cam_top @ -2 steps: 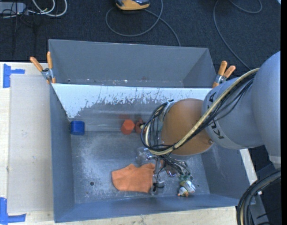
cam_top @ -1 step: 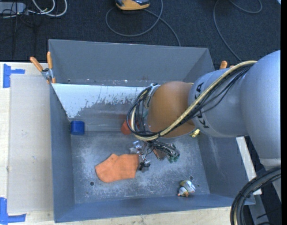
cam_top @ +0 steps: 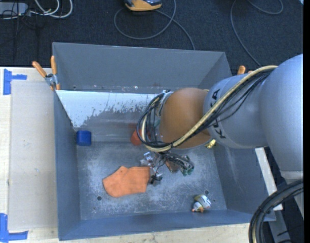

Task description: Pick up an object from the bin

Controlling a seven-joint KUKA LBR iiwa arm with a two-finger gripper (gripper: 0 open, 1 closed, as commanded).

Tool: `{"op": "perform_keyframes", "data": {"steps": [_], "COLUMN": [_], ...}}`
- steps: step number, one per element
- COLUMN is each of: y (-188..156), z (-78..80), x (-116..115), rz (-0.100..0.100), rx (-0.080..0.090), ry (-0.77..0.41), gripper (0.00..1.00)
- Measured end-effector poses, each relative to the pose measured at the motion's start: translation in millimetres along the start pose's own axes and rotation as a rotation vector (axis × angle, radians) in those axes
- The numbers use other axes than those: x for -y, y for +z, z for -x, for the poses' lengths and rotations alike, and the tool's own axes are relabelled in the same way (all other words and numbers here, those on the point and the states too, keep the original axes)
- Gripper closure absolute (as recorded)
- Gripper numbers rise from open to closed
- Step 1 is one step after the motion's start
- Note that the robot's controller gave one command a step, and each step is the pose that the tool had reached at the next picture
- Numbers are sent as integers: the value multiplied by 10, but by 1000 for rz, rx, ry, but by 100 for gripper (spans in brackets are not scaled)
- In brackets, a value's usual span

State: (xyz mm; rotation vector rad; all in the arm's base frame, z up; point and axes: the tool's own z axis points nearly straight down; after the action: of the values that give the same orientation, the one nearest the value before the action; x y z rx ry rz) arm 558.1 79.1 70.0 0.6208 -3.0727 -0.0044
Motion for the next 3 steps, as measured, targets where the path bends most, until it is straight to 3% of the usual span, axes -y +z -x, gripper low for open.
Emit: {"op": "perform_keyframes", "data": {"steps": [1,2,3], "y": [-72,-347,-75], "z": [-17,-236,-330], "x": [-12,-167,-303], "rz": [2,-3,4], "rx": [-8,9,-9], "ry": [-3,-133,-197], "gripper": [100,100,100]}}
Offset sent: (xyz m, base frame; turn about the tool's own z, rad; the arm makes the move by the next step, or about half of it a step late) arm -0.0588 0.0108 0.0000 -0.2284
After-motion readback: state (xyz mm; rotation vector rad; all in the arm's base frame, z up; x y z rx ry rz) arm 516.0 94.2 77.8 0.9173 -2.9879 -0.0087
